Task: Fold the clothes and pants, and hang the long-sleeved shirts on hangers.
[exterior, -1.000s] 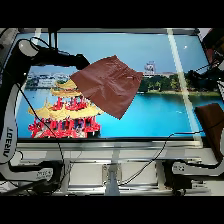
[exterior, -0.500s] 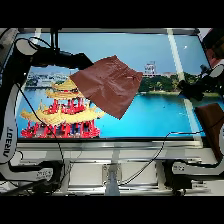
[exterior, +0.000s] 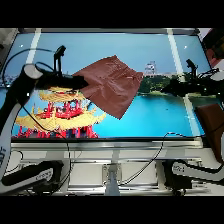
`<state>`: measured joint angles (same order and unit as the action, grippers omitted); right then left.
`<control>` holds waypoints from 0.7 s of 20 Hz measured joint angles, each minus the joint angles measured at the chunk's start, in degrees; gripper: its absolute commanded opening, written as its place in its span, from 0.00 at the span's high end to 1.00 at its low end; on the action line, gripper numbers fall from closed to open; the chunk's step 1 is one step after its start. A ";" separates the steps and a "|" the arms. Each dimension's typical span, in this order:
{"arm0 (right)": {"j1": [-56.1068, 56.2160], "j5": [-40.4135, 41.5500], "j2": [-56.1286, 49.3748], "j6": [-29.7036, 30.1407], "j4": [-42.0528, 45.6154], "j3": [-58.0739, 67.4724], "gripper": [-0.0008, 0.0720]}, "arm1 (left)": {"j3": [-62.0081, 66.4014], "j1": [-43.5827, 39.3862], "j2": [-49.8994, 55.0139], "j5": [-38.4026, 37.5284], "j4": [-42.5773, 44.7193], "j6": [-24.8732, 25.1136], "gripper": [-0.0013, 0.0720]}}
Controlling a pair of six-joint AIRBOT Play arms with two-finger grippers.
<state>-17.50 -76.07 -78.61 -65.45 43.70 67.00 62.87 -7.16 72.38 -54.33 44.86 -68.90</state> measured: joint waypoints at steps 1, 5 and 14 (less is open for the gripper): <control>0.02 0.09 0.50 1.25 -1.11 -0.09 0.96 | -4.07 0.00 -2.12 3.65 0.04 -0.15 0.97; 0.02 -0.57 1.49 3.69 -3.28 -0.17 0.96 | -13.22 -1.07 -5.97 11.17 7.21 -1.29 0.97; 0.00 -2.29 1.84 4.83 -4.35 -0.20 0.96 | -16.50 -7.15 -3.45 20.63 19.61 -8.72 0.00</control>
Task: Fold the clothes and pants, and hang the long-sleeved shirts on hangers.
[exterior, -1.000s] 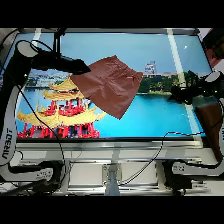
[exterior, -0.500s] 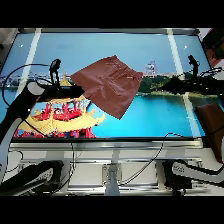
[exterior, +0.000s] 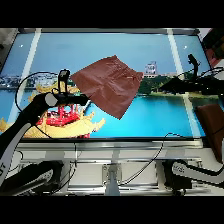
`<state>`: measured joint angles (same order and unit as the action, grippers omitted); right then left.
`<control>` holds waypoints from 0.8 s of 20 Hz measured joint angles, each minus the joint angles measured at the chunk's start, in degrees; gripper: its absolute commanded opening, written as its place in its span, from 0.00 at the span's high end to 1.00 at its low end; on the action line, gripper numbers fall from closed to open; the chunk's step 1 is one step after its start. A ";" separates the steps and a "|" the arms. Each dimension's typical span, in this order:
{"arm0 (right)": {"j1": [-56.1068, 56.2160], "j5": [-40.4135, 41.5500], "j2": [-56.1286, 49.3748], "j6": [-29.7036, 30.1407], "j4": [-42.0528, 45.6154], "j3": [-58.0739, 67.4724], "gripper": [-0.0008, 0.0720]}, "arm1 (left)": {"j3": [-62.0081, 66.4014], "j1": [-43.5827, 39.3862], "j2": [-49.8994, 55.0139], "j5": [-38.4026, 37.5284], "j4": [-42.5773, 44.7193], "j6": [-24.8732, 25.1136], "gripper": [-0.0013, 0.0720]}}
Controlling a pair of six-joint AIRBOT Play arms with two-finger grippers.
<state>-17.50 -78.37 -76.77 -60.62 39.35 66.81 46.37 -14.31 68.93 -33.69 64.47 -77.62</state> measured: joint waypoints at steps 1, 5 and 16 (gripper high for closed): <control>0.00 -0.02 0.00 0.00 -0.02 0.00 0.96 | -0.07 -0.20 0.76 0.50 -1.60 -0.20 0.00; 0.02 -0.24 0.00 0.04 -0.07 0.00 0.96 | -0.15 -0.66 5.33 2.93 -8.63 -0.63 0.00; 0.00 -0.22 0.00 0.15 -0.13 0.00 0.96 | 0.61 -8.37 14.27 22.01 -21.73 2.80 0.97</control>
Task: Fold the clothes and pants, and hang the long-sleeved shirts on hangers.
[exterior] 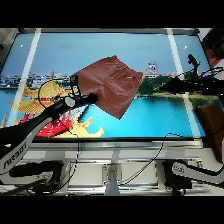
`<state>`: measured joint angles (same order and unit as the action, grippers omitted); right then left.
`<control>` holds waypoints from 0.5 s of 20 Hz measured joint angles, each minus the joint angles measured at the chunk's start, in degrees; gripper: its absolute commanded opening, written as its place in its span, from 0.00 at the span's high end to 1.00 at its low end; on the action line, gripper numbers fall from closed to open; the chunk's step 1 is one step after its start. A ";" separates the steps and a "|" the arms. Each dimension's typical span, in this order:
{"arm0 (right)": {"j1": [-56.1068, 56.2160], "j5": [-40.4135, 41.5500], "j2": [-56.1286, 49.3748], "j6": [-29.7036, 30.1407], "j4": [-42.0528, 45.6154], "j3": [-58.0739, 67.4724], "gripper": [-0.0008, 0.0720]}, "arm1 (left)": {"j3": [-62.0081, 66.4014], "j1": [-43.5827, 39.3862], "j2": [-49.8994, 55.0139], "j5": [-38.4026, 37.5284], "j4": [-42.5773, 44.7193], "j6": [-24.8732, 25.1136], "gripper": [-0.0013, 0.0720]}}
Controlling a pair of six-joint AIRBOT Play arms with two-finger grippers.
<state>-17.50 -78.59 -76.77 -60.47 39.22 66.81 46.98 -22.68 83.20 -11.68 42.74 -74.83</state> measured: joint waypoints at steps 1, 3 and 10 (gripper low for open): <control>0.00 -0.02 0.00 0.07 -0.02 0.00 0.96 | 0.35 -0.63 0.20 1.31 -0.28 -0.11 0.97; 0.00 -0.11 0.26 1.36 -0.42 0.00 0.96 | 0.96 -1.36 -0.09 1.79 -0.57 -1.55 0.97; 0.00 0.55 6.93 6.58 -3.08 0.00 0.96 | 1.79 2.93 -12.04 -20.74 11.13 -2.03 0.97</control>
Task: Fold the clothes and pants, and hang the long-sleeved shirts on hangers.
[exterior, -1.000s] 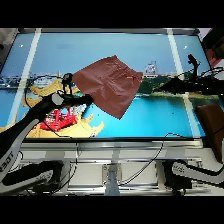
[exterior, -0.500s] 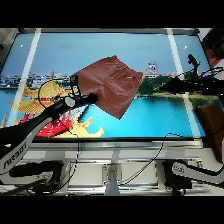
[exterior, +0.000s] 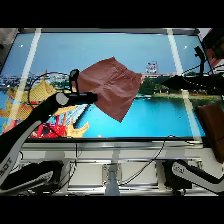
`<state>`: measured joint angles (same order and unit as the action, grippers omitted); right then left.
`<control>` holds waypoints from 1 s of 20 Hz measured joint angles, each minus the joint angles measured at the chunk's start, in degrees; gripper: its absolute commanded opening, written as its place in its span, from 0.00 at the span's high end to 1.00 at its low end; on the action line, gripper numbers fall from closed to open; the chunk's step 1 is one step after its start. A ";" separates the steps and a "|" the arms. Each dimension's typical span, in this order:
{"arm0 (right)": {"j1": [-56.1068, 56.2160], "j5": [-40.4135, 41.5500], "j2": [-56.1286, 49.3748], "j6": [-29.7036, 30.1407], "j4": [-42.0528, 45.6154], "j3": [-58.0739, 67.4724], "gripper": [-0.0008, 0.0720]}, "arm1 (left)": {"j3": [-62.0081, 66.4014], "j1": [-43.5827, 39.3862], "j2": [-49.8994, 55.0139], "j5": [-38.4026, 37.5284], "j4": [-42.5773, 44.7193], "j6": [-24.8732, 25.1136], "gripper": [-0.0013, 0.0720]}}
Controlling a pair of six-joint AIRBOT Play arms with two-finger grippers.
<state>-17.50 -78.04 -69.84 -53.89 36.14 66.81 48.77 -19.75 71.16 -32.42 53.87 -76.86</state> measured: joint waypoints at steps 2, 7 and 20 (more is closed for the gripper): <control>0.02 -0.11 2.05 0.26 0.26 0.00 0.96 | 0.07 3.06 -5.46 -9.99 8.85 -1.16 0.97; 0.07 -3.37 4.85 -0.26 0.02 -0.52 0.96 | 0.09 12.57 -18.16 -31.87 25.53 4.22 0.97; 17.73 9.31 5.51 -2.49 0.66 -14.86 0.96 | -0.02 25.27 -16.98 -41.05 32.89 9.70 0.97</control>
<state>0.23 -68.73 -64.34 -56.38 36.80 51.94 48.75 5.52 54.17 -73.47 86.76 -67.16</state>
